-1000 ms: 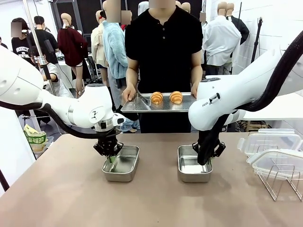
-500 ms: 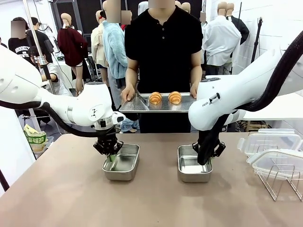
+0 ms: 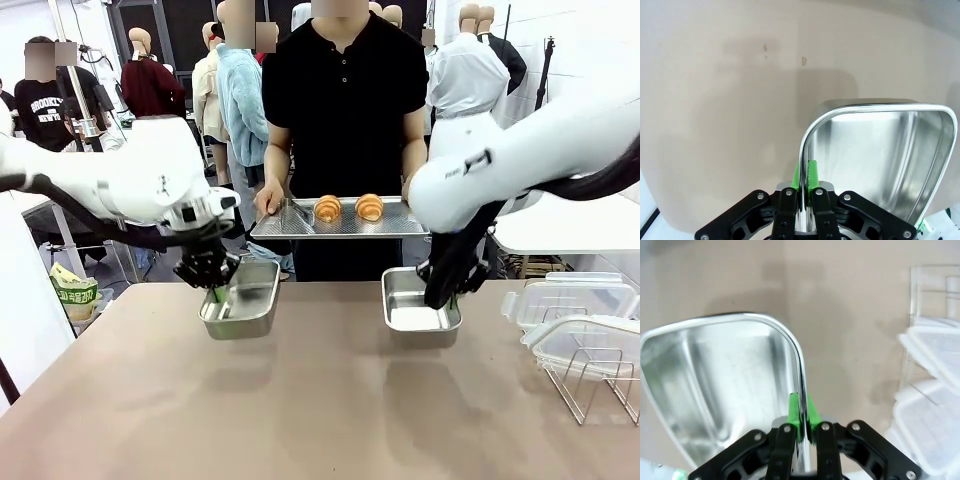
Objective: Place the bread in airtight containers.
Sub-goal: Lift both Airtight Container.
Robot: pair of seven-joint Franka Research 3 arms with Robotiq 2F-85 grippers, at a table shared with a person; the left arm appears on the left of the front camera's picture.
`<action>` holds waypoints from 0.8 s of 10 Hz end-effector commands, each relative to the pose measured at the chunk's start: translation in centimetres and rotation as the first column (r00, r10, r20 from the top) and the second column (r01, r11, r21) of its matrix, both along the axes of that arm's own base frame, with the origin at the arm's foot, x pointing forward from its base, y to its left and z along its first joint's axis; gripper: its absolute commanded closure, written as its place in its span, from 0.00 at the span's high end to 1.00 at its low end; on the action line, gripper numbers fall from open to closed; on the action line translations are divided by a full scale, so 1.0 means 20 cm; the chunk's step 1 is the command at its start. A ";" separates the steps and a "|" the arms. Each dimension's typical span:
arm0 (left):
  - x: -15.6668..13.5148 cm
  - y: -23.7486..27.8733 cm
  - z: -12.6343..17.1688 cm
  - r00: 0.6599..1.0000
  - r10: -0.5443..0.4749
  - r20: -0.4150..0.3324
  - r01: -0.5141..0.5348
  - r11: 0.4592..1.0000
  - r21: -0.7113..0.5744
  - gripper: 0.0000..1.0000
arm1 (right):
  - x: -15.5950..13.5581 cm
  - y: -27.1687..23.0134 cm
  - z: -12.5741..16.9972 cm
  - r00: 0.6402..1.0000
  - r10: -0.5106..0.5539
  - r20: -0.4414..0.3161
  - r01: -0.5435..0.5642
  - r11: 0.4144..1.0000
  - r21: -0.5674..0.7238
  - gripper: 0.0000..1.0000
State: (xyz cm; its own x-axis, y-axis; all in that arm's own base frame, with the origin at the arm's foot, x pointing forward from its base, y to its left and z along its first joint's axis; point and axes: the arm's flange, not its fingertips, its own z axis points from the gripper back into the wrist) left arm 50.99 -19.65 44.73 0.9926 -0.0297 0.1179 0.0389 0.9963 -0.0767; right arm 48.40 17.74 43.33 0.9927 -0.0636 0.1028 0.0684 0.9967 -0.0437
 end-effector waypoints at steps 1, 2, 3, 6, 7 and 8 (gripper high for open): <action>-0.03 0.02 0.15 1.000 -0.003 -0.015 0.003 1.000 0.021 0.00 | -0.04 -0.04 0.18 1.000 0.026 0.017 -0.027 0.999 0.020 0.00; -0.04 0.01 0.24 1.000 -0.005 -0.001 0.005 1.000 0.019 0.00 | -0.06 -0.05 0.29 0.999 0.032 0.034 -0.033 0.999 0.030 0.00; -0.05 -0.01 0.31 1.000 -0.017 0.011 0.016 1.000 0.023 0.00 | -0.08 -0.05 0.37 0.998 0.037 0.051 -0.039 0.999 0.037 0.00; -0.09 0.00 0.33 0.999 -0.032 0.034 0.031 0.999 0.027 0.00 | -0.08 -0.06 0.42 0.997 0.067 0.041 -0.069 0.996 0.057 0.00; -0.08 -0.04 0.33 0.999 -0.030 0.020 0.029 0.999 0.020 0.00 | -0.10 -0.05 0.44 0.997 0.029 0.071 -0.030 0.999 0.015 0.00; -0.08 -0.04 0.33 0.999 -0.030 0.020 0.029 0.999 0.020 0.00 | -0.10 -0.05 0.44 0.997 0.029 0.071 -0.030 0.999 0.015 0.00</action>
State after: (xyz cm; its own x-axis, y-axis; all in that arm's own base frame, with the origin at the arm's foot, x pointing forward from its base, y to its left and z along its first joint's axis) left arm 49.41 -20.53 51.08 0.9888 -0.0650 0.1343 0.0728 0.9959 -0.0544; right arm 46.46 16.81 51.99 0.9861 -0.0244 0.1644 0.0275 0.9995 -0.0168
